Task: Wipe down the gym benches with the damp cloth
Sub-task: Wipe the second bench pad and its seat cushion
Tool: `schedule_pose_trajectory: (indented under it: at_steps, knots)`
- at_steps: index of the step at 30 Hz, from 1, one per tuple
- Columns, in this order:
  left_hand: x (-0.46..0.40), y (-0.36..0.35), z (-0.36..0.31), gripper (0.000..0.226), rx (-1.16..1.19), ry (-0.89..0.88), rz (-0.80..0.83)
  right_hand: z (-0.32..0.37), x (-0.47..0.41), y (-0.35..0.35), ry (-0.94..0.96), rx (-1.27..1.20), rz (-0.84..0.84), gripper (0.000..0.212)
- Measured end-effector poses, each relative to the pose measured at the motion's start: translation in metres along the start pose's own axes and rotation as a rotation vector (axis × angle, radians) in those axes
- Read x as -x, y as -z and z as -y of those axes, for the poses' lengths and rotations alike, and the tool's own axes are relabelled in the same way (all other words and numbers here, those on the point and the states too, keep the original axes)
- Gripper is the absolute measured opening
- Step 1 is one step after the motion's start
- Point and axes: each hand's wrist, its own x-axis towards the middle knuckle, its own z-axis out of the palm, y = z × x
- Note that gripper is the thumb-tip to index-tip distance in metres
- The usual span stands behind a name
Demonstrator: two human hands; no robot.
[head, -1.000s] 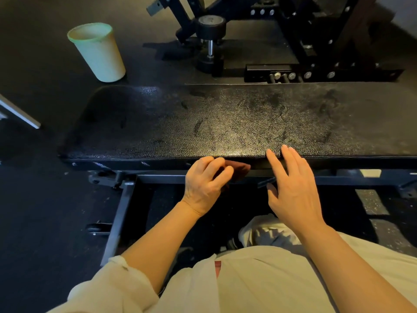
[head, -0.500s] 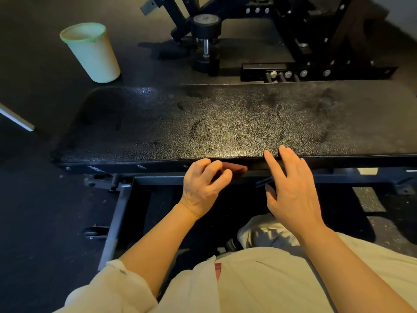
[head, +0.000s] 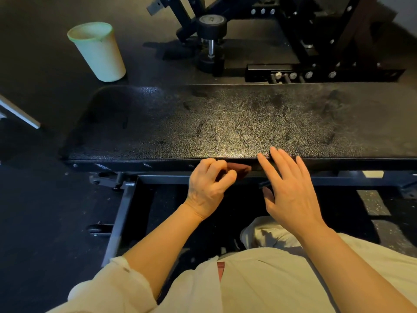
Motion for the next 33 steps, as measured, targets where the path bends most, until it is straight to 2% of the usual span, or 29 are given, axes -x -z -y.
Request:
schedule_pose_trajectory:
  at_steps: [4,11,16,23,30,33]
  knots:
    - [0.013,0.012,0.009,0.016,-0.071,0.083,-0.003,0.001,0.001,-0.001,-0.003,0.008,0.008,0.081]
    - [-0.018,-0.014,-0.015,0.012,0.069,-0.01,-0.054,0.0,0.0,-0.001,-0.005,-0.009,-0.004,0.084]
    - [-0.011,-0.006,-0.005,0.01,0.032,-0.038,-0.025,0.0,0.001,-0.001,-0.009,-0.006,0.004,0.083]
    - [0.003,0.0,-0.002,0.018,-0.051,0.08,-0.035,-0.001,0.006,0.001,-0.016,0.002,0.012,0.083]
    - [-0.027,0.01,-0.008,0.016,0.049,0.056,-0.125,-0.001,0.006,0.0,-0.026,-0.007,0.011,0.084]
    - [-0.021,0.005,-0.006,0.02,0.126,-0.045,-0.07,0.0,0.005,0.0,-0.023,-0.012,0.005,0.083]
